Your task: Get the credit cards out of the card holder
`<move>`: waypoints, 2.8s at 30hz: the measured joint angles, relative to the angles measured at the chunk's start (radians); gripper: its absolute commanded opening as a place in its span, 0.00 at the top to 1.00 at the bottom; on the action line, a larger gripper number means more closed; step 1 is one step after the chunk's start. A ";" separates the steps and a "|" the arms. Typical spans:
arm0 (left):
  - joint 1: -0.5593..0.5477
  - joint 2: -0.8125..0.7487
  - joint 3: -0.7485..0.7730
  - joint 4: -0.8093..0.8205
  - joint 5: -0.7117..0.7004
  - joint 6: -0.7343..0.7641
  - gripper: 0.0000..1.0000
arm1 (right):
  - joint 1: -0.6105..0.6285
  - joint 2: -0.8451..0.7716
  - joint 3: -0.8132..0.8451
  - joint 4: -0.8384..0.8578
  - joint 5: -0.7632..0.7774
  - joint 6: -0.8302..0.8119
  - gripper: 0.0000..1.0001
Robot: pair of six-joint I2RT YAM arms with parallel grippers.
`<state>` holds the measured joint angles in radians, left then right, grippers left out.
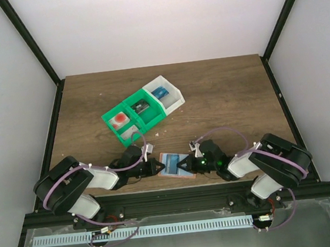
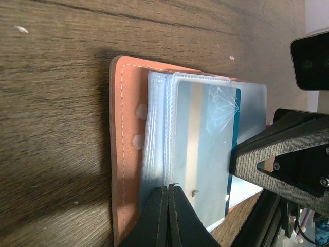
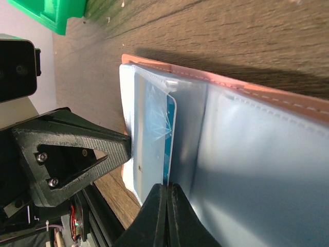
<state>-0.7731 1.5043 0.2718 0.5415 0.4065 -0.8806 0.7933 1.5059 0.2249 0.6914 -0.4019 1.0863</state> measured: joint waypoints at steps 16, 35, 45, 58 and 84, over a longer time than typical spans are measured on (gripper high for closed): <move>0.000 -0.001 0.011 -0.022 0.000 0.018 1.00 | -0.025 -0.079 -0.048 -0.018 -0.006 0.000 0.99; 0.000 -0.001 0.024 -0.046 0.002 0.021 1.00 | -0.042 -0.289 -0.082 -0.213 0.036 -0.035 0.99; -0.013 -0.089 0.133 -0.275 -0.048 0.066 0.50 | -0.045 -0.572 -0.072 -0.494 0.150 -0.118 1.00; -0.018 -0.271 0.381 -0.498 -0.058 0.134 0.29 | -0.046 -0.774 0.043 -0.618 0.255 -0.430 0.99; 0.021 -0.514 0.255 -0.338 0.084 -0.468 0.42 | 0.170 -0.624 -0.008 -0.169 0.401 -1.465 1.00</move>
<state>-0.7521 0.9901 0.5266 0.2035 0.4904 -1.3487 0.9634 0.8818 0.2165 0.5220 -0.0006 -0.3786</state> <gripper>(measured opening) 0.651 0.009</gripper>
